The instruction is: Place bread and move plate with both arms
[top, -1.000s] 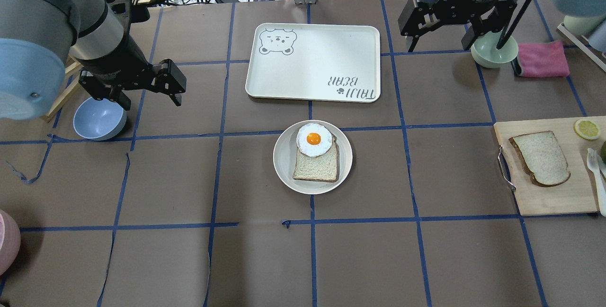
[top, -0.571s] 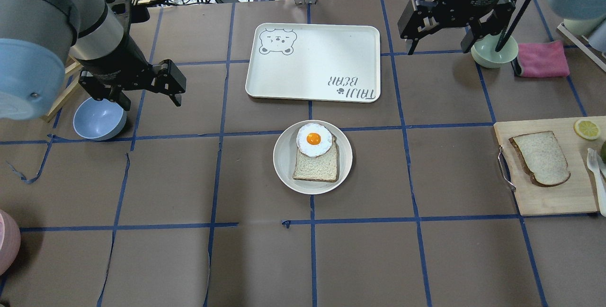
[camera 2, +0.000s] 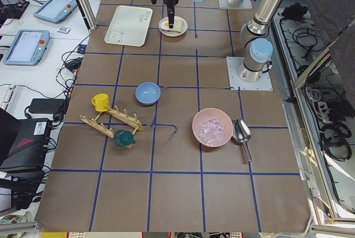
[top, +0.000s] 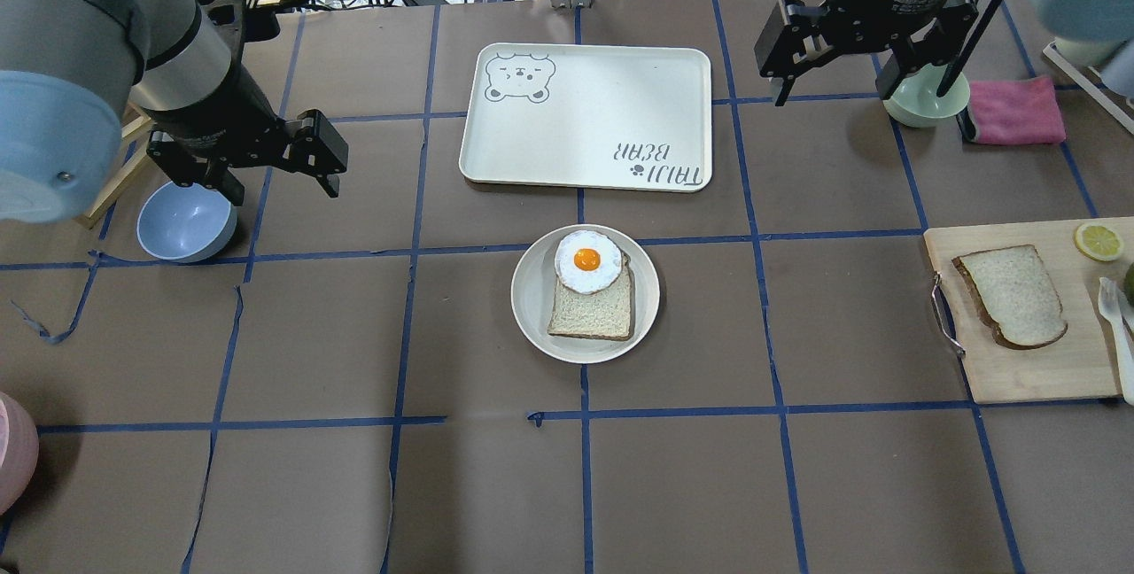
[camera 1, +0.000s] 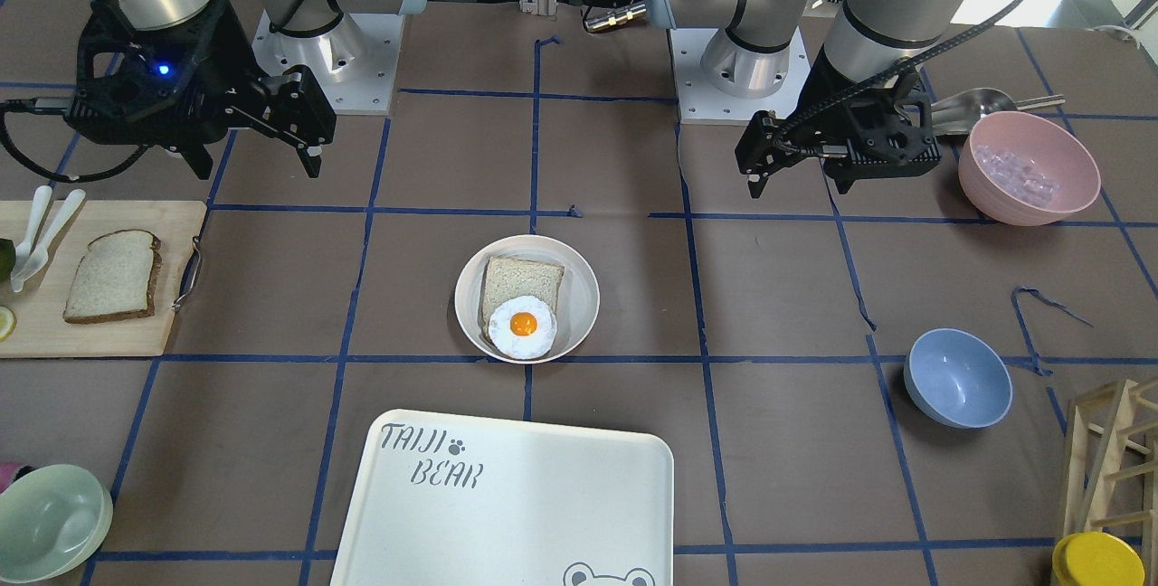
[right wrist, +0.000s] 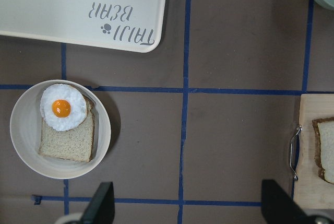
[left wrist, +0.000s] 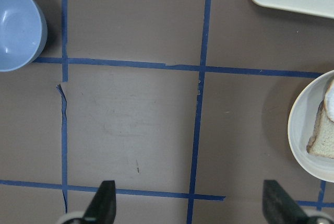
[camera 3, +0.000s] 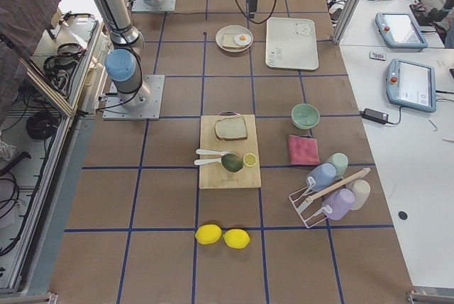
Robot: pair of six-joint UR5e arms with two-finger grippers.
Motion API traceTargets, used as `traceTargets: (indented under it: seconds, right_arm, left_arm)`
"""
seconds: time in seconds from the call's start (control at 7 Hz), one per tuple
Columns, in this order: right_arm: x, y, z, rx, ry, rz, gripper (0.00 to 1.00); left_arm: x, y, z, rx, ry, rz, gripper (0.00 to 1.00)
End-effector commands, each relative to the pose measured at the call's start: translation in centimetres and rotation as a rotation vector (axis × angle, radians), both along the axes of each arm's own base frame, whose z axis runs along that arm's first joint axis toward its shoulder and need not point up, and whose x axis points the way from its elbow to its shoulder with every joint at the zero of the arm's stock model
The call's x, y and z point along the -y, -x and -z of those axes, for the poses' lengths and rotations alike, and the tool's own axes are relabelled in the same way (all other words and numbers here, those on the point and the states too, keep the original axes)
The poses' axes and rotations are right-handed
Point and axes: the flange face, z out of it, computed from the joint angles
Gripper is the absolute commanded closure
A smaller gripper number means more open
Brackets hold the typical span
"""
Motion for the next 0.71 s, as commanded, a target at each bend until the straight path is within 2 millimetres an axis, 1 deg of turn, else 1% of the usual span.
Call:
traceTargets:
  seconds: [0.0, 0.29, 0.43, 0.57]
  right_arm:
    - [1.3, 2.9, 2.4, -0.032, -0.043, 0.041, 0.00]
    - [2.0, 7.5, 7.0, -0.133, -0.102, 0.123, 0.00]
    - [2.5, 11.3, 8.6, -0.255, -0.052, 0.164, 0.02]
    - [2.2, 14.0, 13.7, -0.271, -0.077, 0.155, 0.04]
  left_arm:
    - [0.0, 0.0, 0.1, 0.000, -0.002, 0.001, 0.00]
    - [0.0, 0.0, 0.0, 0.000, 0.001, -0.001, 0.00]
    - [0.1, 0.0, -0.1, 0.000, 0.004, -0.001, 0.00]
    - [0.1, 0.0, 0.0, 0.000, -0.001, 0.001, 0.00]
